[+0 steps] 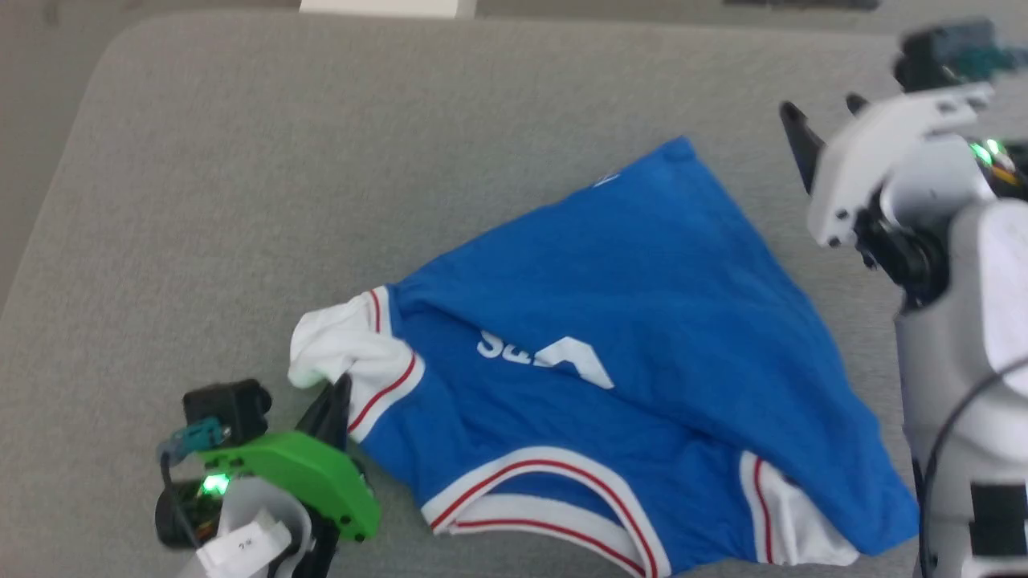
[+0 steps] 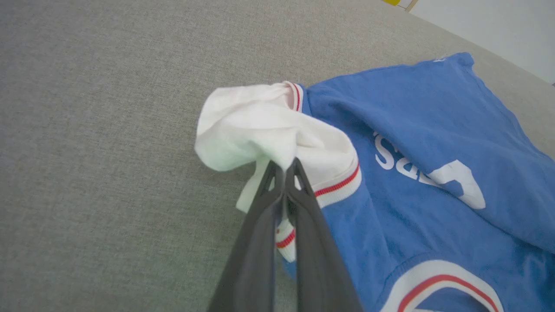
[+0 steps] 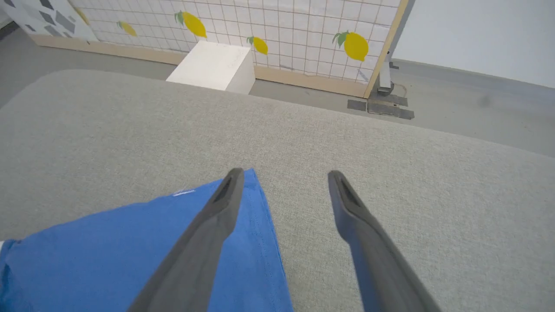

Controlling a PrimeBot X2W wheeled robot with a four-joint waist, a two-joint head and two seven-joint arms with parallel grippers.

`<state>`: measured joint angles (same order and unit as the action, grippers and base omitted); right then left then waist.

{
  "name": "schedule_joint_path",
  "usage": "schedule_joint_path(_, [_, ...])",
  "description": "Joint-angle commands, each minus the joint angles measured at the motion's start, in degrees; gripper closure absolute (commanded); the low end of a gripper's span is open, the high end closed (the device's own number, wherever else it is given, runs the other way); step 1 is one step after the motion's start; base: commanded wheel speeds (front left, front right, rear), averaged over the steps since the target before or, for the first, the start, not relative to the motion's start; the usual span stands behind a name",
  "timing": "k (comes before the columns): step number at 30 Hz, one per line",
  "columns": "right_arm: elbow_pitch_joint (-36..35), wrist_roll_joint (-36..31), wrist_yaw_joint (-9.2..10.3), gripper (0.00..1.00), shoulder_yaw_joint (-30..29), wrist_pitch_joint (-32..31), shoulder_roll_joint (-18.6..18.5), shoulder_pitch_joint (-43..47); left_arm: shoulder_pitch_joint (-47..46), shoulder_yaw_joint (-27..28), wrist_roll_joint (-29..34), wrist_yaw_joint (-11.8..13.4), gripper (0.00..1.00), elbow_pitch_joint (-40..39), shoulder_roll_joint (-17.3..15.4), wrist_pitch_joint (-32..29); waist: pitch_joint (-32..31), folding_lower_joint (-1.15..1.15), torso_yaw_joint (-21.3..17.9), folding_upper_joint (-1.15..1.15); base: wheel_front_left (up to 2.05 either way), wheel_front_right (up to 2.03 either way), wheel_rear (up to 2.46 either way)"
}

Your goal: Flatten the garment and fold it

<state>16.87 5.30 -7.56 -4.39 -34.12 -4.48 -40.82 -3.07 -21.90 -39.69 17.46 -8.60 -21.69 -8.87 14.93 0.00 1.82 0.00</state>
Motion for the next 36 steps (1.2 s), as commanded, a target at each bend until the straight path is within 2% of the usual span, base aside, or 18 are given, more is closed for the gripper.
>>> schedule_joint_path(1, [2.12, -1.55, 0.08, 0.0, 1.26, -1.26, -0.61, -2.09, -1.59, -0.23, 0.86, -0.51, 1.0, -0.32, 0.32, 0.48, 5.7, 0.0, 4.89, 0.0, 0.0, 0.0, 0.0])
schedule_joint_path(7, [12.25, -7.7, 0.08, 0.0, 6.76, -10.57, -2.77, -10.37, -5.16, -1.53, 1.29, -2.27, 1.0, -0.98, 1.2, 0.87, 10.78, 0.0, 8.24, 0.0, 0.0, 0.0, 0.0])
schedule_joint_path(10, [15.45, -9.25, 0.08, 0.0, 9.73, -12.72, -3.5, -12.93, -6.41, -1.73, 1.39, -2.78, 1.0, -1.31, 1.59, 1.35, 12.35, 0.0, 9.1, 0.0, 0.0, 0.0, 0.0])
schedule_joint_path(19, [22.12, -7.07, 0.08, 0.0, 15.08, -18.04, -4.48, -14.13, -6.82, -1.85, 0.93, -3.32, 1.0, -0.08, 2.15, 2.36, 12.74, 0.0, 9.45, 0.0, 0.0, 0.0, 0.0])
schedule_joint_path(20, [22.26, -6.5, 0.08, 0.51, 15.04, -18.39, -4.56, -14.06, -6.73, -1.87, 0.9, -3.33, 1.0, 0.2, 2.13, 2.4, 12.5, 0.0, 9.35, 0.0, 0.0, 0.0, 0.0])
schedule_joint_path(21, [22.22, -5.74, 0.08, 0.83, 14.87, -18.31, -4.73, -13.97, -6.63, -1.89, 0.82, -3.35, 1.0, 0.58, 2.13, 2.42, 12.01, 0.0, 9.17, 0.0, 0.0, 0.0, 0.0])
schedule_joint_path(22, [22.16, -5.18, 0.08, 1.0, 14.83, -18.29, -4.93, -13.88, -6.56, -1.91, 0.77, -3.37, 1.0, 0.86, 2.09, 2.39, 11.56, 0.0, 8.98, 0.0, 0.0, 0.0, 0.0])
schedule_joint_path(28, [16.97, 0.06, 0.08, 1.0, 14.75, -13.81, -7.17, -11.63, -5.87, -1.86, 0.76, -3.19, 1.0, 2.56, 1.26, 2.04, 6.35, 0.0, 6.79, 0.0, 0.0, 0.0, 0.0])
schedule_joint_path(32, [8.77, 5.7, 0.08, 1.0, 13.79, -9.6, -8.69, -5.67, -4.06, -1.24, 0.35, -2.19, 1.0, 3.39, 0.83, 2.02, 1.95, 0.0, 4.3, 0.0, 0.0, 0.0, 0.0])
schedule_joint_path(36, [-2.1, 10.55, 0.08, 1.0, 9.67, -7.92, -9.74, 5.0, -1.62, -0.89, -0.12, -1.19, 1.0, 3.47, 0.45, 1.86, -2.52, 0.0, 1.88, 0.0, 0.0, 0.0, 0.0])
